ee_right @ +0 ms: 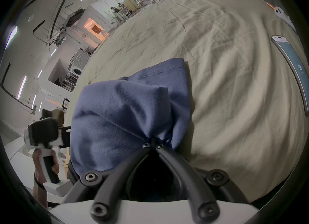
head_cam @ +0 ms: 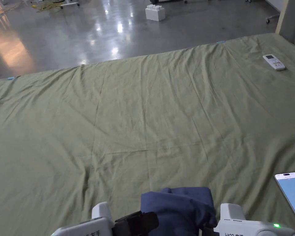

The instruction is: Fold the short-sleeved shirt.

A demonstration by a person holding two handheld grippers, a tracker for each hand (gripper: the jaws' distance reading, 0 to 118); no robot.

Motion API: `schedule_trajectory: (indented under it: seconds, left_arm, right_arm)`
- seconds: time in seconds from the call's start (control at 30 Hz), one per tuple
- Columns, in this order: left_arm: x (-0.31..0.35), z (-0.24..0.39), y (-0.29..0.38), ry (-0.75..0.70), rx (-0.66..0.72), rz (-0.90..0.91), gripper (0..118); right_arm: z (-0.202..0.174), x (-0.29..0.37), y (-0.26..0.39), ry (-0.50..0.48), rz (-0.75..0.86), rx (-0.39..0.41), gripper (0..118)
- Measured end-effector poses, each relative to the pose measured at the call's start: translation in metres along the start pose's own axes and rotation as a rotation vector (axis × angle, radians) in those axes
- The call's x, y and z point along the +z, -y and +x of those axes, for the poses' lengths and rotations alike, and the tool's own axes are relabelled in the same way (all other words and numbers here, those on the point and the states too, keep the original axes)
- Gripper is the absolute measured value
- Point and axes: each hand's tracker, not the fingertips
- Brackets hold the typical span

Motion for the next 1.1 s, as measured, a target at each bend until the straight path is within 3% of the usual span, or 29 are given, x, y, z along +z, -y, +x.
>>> schedule_trajectory:
  seconds: [0.13,0.17,0.23,0.43,0.53,0.6,0.67,0.83,0.9,1.1]
  left_arm:
    - [-0.029,-0.002,-0.007,0.035,-0.026,-0.092,100]
    - [-0.028,0.003,-0.009,0.026,-0.054,-0.091,92]
    - [-0.030,0.011,-0.010,-0.041,-0.103,-0.118,39]
    - [-0.020,0.013,-0.007,-0.009,-0.052,-0.079,38]
    - [0.010,0.014,-0.007,0.124,0.030,-0.002,37]
    - [0.043,0.014,-0.012,0.119,0.002,0.039,37]
    - [0.087,0.006,-0.022,0.078,-0.037,0.079,37]
    - [0.214,-0.068,-0.064,-0.166,0.011,0.249,37]
    - [0.263,-0.103,-0.092,-0.306,0.082,0.284,37]
    - [0.328,-0.183,-0.140,-0.430,0.175,0.227,37]
  right_arm:
    - [0.001,0.000,-0.001,-0.013,-0.002,-0.014,0]
    - [0.001,0.000,-0.001,-0.013,-0.002,-0.012,0]
    - [-0.001,0.000,0.000,-0.010,0.002,-0.008,0]
    - [-0.012,0.010,0.001,0.003,0.031,0.030,0]
    - [-0.010,0.030,0.004,-0.137,0.109,-0.086,0]
    - [-0.003,0.045,0.009,-0.282,0.151,-0.212,0]
    - [-0.003,0.056,0.015,-0.318,0.183,-0.238,0]
    - [-0.012,0.071,0.023,-0.182,0.203,-0.094,0]
    - [-0.017,0.072,0.026,-0.177,0.192,-0.062,0]
    - [-0.031,0.072,0.027,-0.120,0.156,-0.008,0]
